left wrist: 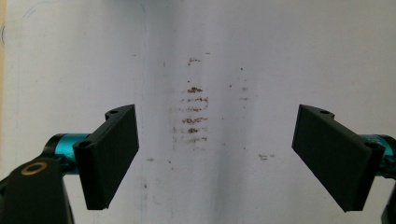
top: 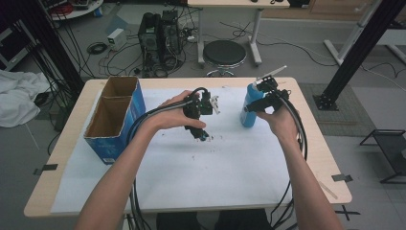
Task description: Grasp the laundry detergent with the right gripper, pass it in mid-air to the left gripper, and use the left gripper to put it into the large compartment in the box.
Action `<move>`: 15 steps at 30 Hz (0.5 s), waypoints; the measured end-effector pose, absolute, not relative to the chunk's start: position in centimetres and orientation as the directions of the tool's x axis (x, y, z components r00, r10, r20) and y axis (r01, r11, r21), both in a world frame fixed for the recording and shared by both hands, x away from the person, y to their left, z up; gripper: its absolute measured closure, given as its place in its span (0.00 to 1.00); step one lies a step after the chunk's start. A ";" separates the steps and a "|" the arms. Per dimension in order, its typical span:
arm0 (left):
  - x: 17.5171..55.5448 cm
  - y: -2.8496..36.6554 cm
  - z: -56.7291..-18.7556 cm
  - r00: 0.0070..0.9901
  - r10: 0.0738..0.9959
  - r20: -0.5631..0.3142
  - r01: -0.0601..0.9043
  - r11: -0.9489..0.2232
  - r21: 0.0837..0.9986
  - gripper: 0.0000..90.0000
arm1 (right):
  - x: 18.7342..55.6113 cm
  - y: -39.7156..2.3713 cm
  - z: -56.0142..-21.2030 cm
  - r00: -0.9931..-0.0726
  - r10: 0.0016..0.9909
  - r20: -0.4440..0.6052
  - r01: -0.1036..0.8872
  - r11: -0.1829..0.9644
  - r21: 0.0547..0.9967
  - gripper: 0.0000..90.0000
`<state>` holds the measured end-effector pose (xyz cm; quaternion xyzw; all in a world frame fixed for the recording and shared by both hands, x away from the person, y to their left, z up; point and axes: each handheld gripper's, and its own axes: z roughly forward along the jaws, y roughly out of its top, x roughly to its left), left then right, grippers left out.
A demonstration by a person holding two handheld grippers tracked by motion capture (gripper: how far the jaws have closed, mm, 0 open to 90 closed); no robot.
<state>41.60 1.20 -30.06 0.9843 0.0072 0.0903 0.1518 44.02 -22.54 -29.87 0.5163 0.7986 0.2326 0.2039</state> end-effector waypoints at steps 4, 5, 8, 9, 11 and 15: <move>41.5 1.3 -30.1 0.984 0.038 0.177 -0.017 -0.955 0.296 0.16 | 44.2 -22.3 -30.1 -0.358 0.930 -0.086 0.733 0.337 0.591 0.14; 41.5 1.3 -30.1 0.984 0.038 0.177 -0.017 -0.955 0.296 0.16 | 44.2 -22.2 -30.1 -0.346 0.935 -0.078 0.744 0.324 0.585 0.14; 41.6 1.3 -30.1 0.984 0.040 0.176 -0.014 -0.955 0.298 0.16 | 44.3 -22.2 -30.1 -0.321 0.945 -0.064 0.752 0.295 0.589 0.14; 41.6 1.3 -30.1 0.983 0.041 0.179 -0.014 -0.955 0.296 0.16 | 44.4 -22.3 -30.2 -0.317 0.947 -0.055 0.756 0.287 0.588 0.14; 41.6 1.3 -30.1 0.984 0.039 0.176 -0.015 -0.955 0.297 0.16 | 44.5 -22.2 -30.2 -0.306 0.951 -0.048 0.764 0.276 0.583 0.14; 41.5 1.3 -30.1 0.984 0.039 0.174 -0.015 -0.955 0.296 0.16 | 44.6 -22.2 -30.3 -0.284 0.958 -0.035 0.777 0.251 0.578 0.14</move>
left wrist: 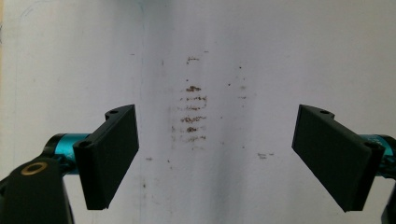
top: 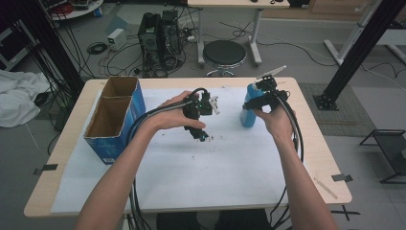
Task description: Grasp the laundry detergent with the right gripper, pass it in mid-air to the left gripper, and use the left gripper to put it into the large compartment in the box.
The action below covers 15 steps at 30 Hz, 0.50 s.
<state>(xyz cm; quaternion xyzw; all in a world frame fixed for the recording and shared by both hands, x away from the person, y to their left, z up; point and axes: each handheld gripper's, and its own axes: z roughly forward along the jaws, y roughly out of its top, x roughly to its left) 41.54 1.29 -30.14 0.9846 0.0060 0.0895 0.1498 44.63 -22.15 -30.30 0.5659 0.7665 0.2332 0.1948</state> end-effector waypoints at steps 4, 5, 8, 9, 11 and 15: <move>41.4 1.3 -30.2 0.982 0.047 0.185 -0.013 -0.951 0.308 0.16 | 44.9 -22.1 -30.4 -0.263 0.964 -0.028 0.781 0.230 0.581 0.14; 41.5 1.4 -30.1 0.984 0.035 0.174 -0.019 -0.954 0.300 0.16 | 45.1 -22.2 -30.4 -0.248 0.969 -0.016 0.783 0.211 0.586 0.14; 41.4 1.5 -30.1 0.984 0.039 0.174 -0.016 -0.953 0.303 0.16 | 45.3 -22.2 -30.6 -0.245 0.969 -0.012 0.783 0.205 0.587 0.14; 41.4 1.6 -30.1 0.982 0.049 0.180 -0.009 -0.950 0.312 0.16 | 45.5 -22.1 -30.7 -0.242 0.970 -0.011 0.785 0.202 0.586 0.14; 41.4 1.7 -30.1 0.984 0.040 0.175 -0.016 -0.951 0.308 0.16 | 45.7 -22.1 -30.8 -0.246 0.969 -0.024 0.783 0.214 0.584 0.14; 41.4 2.0 -30.2 0.983 0.053 0.176 -0.004 -0.951 0.311 0.16 | 46.1 -21.9 -31.1 -0.246 0.969 -0.014 0.774 0.205 0.598 0.14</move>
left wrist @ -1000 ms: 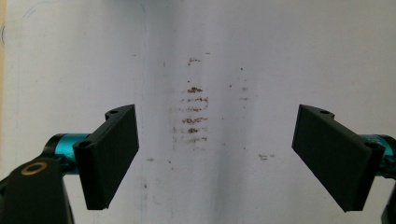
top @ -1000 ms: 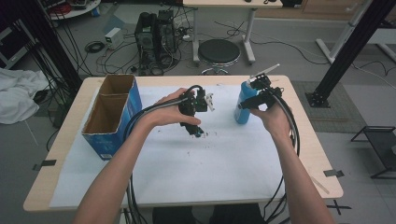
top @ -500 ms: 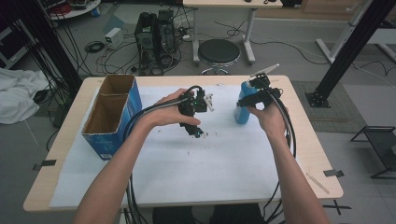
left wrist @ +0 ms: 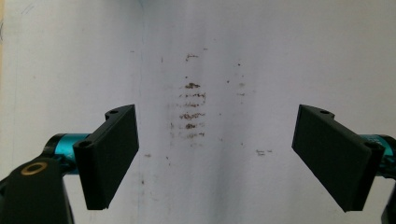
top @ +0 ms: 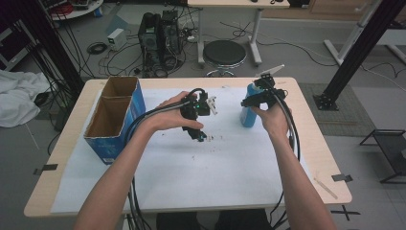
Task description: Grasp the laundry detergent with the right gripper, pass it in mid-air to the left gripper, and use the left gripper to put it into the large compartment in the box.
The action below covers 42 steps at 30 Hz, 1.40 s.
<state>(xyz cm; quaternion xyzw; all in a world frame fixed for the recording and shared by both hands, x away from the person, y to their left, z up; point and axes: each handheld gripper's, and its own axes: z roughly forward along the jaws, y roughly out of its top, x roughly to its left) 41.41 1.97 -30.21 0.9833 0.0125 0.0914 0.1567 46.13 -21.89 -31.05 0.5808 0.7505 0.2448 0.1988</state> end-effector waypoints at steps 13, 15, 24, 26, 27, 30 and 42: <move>41.4 2.1 -30.4 0.984 0.057 0.172 0.000 -0.948 0.318 0.16 | 47.1 -21.3 -31.7 -0.239 0.971 0.007 0.779 0.187 0.599 0.14; 41.4 2.1 -30.4 0.984 0.056 0.172 -0.001 -0.949 0.316 0.16 | 47.2 -21.3 -31.7 -0.236 0.972 -0.006 0.777 0.192 0.600 0.14; 41.3 2.2 -30.6 0.984 0.046 0.170 -0.009 -0.951 0.309 0.16 | 47.6 -21.5 -31.9 -0.235 0.972 0.016 0.761 0.174 0.625 0.20; 41.3 2.3 -30.7 0.984 0.052 0.168 -0.004 -0.948 0.317 0.16 | 47.6 -21.5 -31.9 -0.223 0.975 0.020 0.763 0.162 0.626 0.20; 41.4 2.4 -30.6 0.985 0.042 0.170 -0.012 -0.952 0.307 0.16 | 47.6 -21.5 -31.9 -0.221 0.975 0.030 0.767 0.155 0.623 0.20; 41.4 2.4 -30.6 0.985 0.044 0.170 -0.009 -0.953 0.303 0.16 | 47.7 -21.5 -32.0 -0.221 0.975 0.034 0.767 0.152 0.623 0.20; 41.4 2.5 -30.7 0.985 0.043 0.170 -0.010 -0.954 0.301 0.16 | 47.5 -21.5 -31.8 -0.219 0.975 0.035 0.761 0.148 0.632 0.26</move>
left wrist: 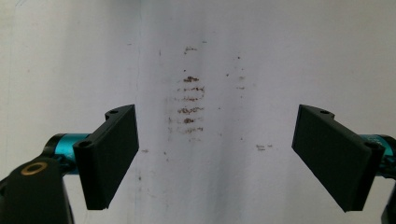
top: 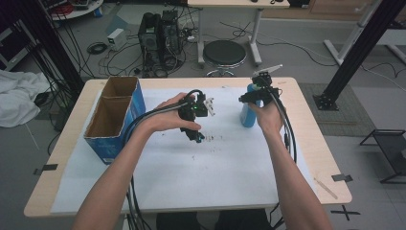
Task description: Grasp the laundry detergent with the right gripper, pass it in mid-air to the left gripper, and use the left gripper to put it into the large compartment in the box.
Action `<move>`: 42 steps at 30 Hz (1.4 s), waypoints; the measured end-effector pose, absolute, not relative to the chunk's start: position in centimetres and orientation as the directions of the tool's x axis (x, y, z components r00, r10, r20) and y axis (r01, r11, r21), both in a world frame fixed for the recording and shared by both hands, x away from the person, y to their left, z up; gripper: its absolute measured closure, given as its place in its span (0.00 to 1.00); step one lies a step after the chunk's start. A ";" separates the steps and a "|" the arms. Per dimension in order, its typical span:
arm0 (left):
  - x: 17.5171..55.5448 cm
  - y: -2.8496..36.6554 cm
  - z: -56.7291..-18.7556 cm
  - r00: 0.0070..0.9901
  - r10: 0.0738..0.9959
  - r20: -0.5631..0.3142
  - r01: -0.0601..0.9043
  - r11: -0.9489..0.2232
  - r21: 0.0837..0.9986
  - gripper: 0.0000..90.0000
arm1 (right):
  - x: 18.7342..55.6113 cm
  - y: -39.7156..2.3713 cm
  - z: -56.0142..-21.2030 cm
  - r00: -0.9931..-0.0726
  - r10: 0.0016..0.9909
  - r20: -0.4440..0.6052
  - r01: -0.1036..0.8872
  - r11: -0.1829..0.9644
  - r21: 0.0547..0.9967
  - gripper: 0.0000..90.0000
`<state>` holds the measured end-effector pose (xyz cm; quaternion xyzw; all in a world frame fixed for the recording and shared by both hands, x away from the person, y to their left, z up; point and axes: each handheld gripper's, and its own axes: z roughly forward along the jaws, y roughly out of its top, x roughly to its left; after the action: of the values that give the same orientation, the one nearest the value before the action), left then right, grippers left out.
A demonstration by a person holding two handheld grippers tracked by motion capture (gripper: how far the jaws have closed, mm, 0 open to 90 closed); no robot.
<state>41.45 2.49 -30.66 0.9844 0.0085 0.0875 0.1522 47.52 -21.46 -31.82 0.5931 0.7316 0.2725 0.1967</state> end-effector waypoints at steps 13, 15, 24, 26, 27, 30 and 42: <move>41.4 2.8 -30.8 0.985 0.045 0.168 -0.009 -0.952 0.305 0.16 | 47.5 -21.4 -32.4 -0.213 0.976 0.039 0.745 0.136 0.653 0.29; 41.3 2.7 -30.8 0.985 0.053 0.166 -0.002 -0.950 0.314 0.16 | 47.6 -21.5 -32.5 -0.213 0.976 0.038 0.740 0.136 0.658 0.29; 41.4 2.7 -30.8 0.985 0.051 0.166 -0.003 -0.950 0.312 0.16 | 47.7 -21.4 -32.9 -0.187 0.981 0.045 0.750 0.113 0.652 0.32; 41.4 2.8 -30.8 0.984 0.060 0.168 0.003 -0.948 0.318 0.16 | 47.7 -21.4 -32.9 -0.188 0.981 0.042 0.749 0.116 0.653 0.32; 41.4 2.8 -30.9 0.984 0.062 0.167 0.005 -0.948 0.319 0.16 | 47.7 -21.4 -32.9 -0.187 0.981 0.042 0.747 0.114 0.655 0.32; 41.4 2.8 -30.8 0.984 0.060 0.165 0.005 -0.948 0.319 0.16 | 47.7 -21.4 -33.1 -0.190 0.981 0.041 0.742 0.116 0.660 0.33; 41.4 2.8 -30.9 0.984 0.053 0.169 -0.003 -0.949 0.314 0.16 | 47.5 -21.5 -33.2 -0.165 0.986 0.019 0.737 0.110 0.667 0.41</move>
<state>41.37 2.84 -30.88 0.9833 0.0126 0.0881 0.1586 47.53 -21.53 -33.21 0.6061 0.7107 0.2784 0.2238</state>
